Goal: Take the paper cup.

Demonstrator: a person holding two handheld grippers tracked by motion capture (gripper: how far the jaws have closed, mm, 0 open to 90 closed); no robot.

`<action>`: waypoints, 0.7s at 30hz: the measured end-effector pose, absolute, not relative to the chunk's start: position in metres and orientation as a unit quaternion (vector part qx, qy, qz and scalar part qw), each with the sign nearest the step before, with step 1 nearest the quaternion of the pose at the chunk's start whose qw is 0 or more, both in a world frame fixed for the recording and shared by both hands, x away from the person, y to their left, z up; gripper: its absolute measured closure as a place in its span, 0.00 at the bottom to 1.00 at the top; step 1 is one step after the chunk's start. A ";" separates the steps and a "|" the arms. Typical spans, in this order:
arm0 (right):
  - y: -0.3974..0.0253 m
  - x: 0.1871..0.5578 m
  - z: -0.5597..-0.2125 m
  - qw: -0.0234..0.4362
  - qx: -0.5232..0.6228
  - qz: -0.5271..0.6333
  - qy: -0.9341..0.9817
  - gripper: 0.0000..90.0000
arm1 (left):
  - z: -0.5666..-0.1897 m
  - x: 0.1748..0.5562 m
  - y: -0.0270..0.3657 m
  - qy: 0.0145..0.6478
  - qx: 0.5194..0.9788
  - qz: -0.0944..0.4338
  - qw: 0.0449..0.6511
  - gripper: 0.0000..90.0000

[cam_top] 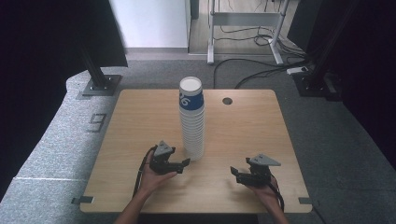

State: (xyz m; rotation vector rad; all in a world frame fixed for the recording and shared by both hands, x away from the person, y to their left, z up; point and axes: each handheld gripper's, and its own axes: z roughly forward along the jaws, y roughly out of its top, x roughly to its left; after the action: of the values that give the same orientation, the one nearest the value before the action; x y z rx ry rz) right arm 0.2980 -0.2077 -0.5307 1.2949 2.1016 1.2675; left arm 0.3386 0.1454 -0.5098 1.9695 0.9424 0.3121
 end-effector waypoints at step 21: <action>-0.204 0.298 -0.534 0.180 0.455 0.444 0.751 0.21 | -0.523 0.364 0.118 0.376 0.807 0.122 0.438 0.16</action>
State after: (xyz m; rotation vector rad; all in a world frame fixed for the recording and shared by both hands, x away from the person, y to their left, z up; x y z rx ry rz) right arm 0.2976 -0.2042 -0.5344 1.2860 2.1218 1.2534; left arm 0.3644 0.1176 -0.5230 2.0069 0.9336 0.3032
